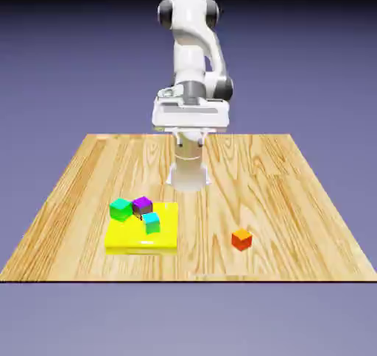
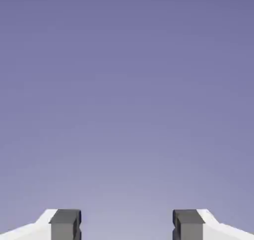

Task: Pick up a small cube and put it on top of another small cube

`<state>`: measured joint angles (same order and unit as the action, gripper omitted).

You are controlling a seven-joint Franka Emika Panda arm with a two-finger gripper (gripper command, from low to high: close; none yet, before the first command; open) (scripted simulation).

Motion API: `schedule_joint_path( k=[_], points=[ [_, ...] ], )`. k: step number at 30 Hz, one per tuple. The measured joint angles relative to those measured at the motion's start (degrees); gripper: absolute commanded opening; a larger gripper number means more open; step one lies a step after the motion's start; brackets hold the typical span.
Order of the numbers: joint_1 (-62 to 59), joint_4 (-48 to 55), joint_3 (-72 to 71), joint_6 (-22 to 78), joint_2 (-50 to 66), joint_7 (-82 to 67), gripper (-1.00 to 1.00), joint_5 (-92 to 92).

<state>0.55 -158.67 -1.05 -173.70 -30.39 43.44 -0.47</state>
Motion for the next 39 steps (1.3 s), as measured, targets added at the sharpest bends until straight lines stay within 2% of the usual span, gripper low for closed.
schedule_joint_path(
  k=[37,39],
  points=[
    [3.4,48.6,9.3,90.7,76.8,16.1,0.0,-52.4],
    [3.5,48.7,10.1,93.1,77.7,16.0,0.0,-53.6]
  ],
)
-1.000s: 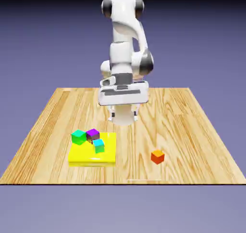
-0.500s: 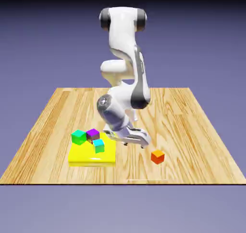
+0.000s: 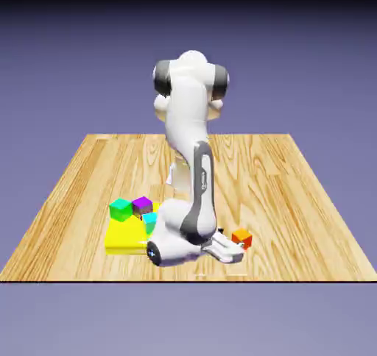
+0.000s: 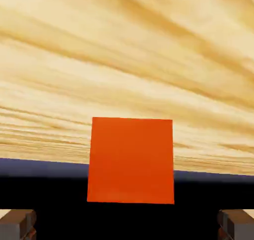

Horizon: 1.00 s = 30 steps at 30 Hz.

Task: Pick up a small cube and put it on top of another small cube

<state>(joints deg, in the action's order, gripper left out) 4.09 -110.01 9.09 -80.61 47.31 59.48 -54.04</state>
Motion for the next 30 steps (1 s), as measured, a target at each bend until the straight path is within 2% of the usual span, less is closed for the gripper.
schedule_joint_path(
  k=[2,3,5,7,30],
  points=[
    [2.7,-3.6,-2.2,-5.0,1.3,-2.2,0.0,-3.3],
    [2.9,-3.8,-2.3,-5.3,1.3,-2.3,-1.0,-3.5],
    [2.9,-3.8,-2.3,-5.3,1.3,-2.3,-1.0,-3.5],
    [0.2,-0.2,-0.1,-0.3,0.1,-0.1,-1.0,-0.3],
    [2.5,5.7,-1.3,-1.5,-12.0,-23.8,-1.0,56.9]
  ],
)
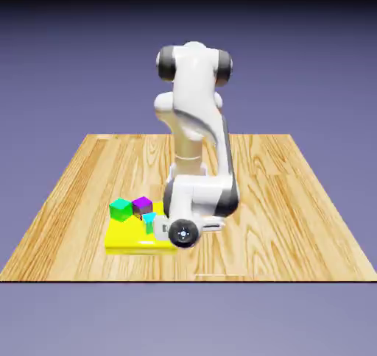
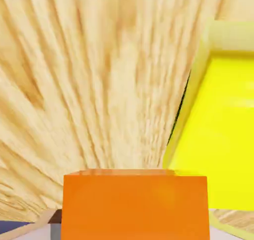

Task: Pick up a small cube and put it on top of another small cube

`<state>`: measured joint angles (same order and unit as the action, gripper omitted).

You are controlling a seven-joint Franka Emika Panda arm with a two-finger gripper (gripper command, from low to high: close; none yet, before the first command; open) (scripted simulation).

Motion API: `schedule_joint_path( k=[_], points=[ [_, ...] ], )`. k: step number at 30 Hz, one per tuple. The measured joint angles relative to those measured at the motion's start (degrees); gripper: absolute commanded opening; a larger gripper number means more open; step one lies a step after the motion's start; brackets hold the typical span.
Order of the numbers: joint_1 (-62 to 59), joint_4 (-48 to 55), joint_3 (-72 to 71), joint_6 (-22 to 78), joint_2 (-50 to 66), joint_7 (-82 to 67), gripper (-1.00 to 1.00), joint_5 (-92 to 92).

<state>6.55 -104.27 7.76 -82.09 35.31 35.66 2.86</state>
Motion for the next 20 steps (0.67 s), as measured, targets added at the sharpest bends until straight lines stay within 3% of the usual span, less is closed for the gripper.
schedule_joint_path(
  k=[12,17,18,20],
  points=[
    [-15.7,-0.2,-1.9,14.4,2.6,-11.3,-1.0,25.8],
    [-17.4,-8.5,-1.2,7.8,0.8,-9.3,-1.0,26.9],
    [-17.6,-9.5,-1.1,7.1,0.7,-9.1,1.0,27.0],
    [-17.6,-9.5,-1.1,7.0,0.7,-9.1,1.0,27.1]
  ],
)
